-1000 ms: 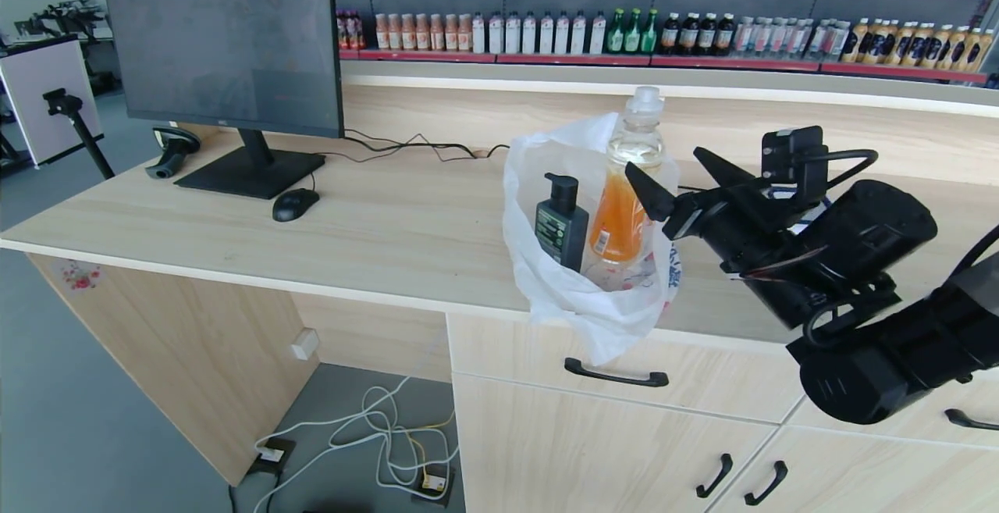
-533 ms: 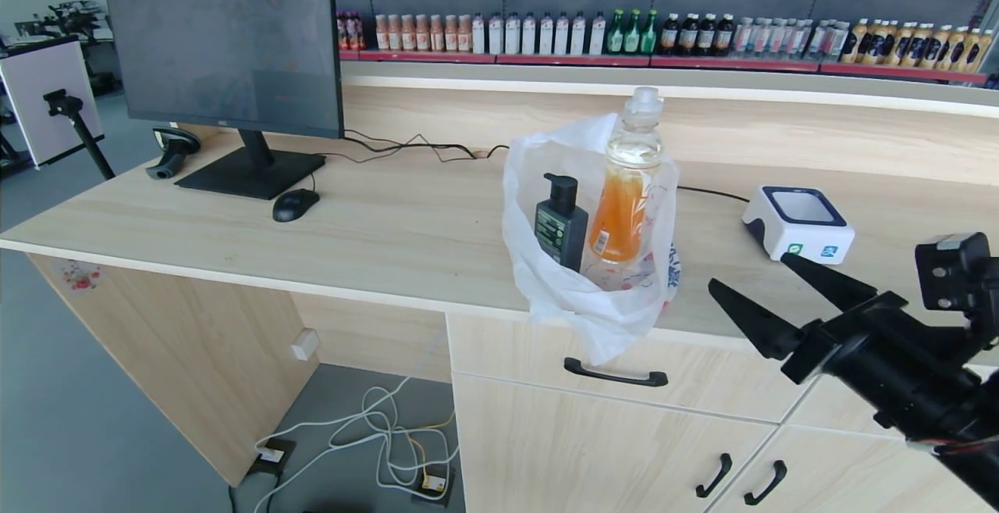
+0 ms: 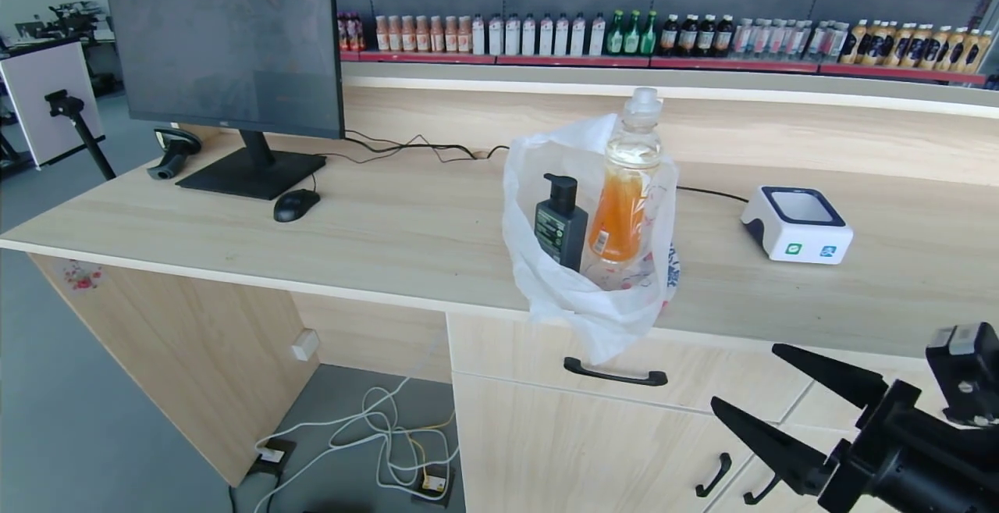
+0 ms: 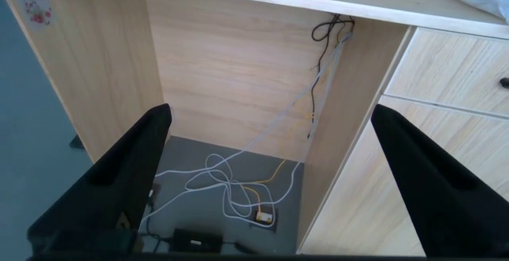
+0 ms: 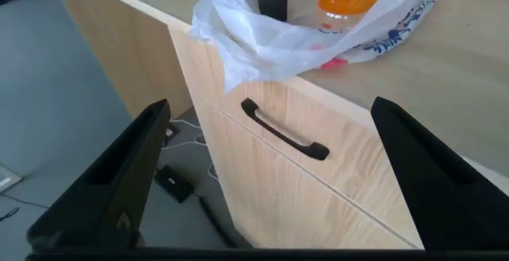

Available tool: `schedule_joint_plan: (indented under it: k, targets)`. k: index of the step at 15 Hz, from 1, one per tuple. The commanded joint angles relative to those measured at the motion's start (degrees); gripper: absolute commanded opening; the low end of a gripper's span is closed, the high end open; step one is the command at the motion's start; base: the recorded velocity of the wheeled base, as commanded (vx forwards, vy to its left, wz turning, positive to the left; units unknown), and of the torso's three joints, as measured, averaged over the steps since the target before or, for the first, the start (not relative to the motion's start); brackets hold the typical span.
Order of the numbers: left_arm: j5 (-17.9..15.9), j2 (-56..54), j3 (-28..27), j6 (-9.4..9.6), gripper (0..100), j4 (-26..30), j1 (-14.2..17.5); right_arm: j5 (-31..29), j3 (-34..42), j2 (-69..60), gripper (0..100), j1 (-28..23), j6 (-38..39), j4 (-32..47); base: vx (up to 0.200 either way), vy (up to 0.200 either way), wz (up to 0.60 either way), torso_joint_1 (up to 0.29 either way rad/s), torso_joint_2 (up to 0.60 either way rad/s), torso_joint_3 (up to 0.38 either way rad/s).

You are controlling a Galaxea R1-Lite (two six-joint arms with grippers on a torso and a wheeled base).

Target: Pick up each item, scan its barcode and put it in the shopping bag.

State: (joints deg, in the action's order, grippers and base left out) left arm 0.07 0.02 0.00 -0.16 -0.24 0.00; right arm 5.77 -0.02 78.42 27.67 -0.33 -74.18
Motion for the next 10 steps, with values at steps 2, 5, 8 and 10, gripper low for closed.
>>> schedule_joint_plan:
  k: [2, 5, 8, 10]
  targets:
    - [0.01, 0.06, 0.00, 0.07, 100, -0.02, 0.00, 0.03, 0.02, -14.88, 100, 10.65, -2.83, 25.49, 0.000, 0.000, 0.00, 0.000, 0.00, 0.000]
    - [0.01, -0.02, 0.00, 0.07, 100, -0.02, 0.00, 0.03, 0.02, -32.81, 100, 12.49, -4.24, 51.50, 0.000, 0.000, 0.00, 0.000, 0.00, 0.000]
    - [0.01, 0.06, 0.00, 0.07, 100, -0.02, 0.00, -0.05, 0.02, -49.24, 100, 12.49, -4.42, 68.73, 0.000, 0.000, 0.00, 0.000, 0.00, 0.000]
    - [0.01, 0.06, 0.00, 0.07, 100, -0.02, 0.09, -1.72, 0.02, -57.06, 100, 11.35, -3.63, 74.09, 0.000, 0.000, 0.00, 0.000, 0.00, 0.000]
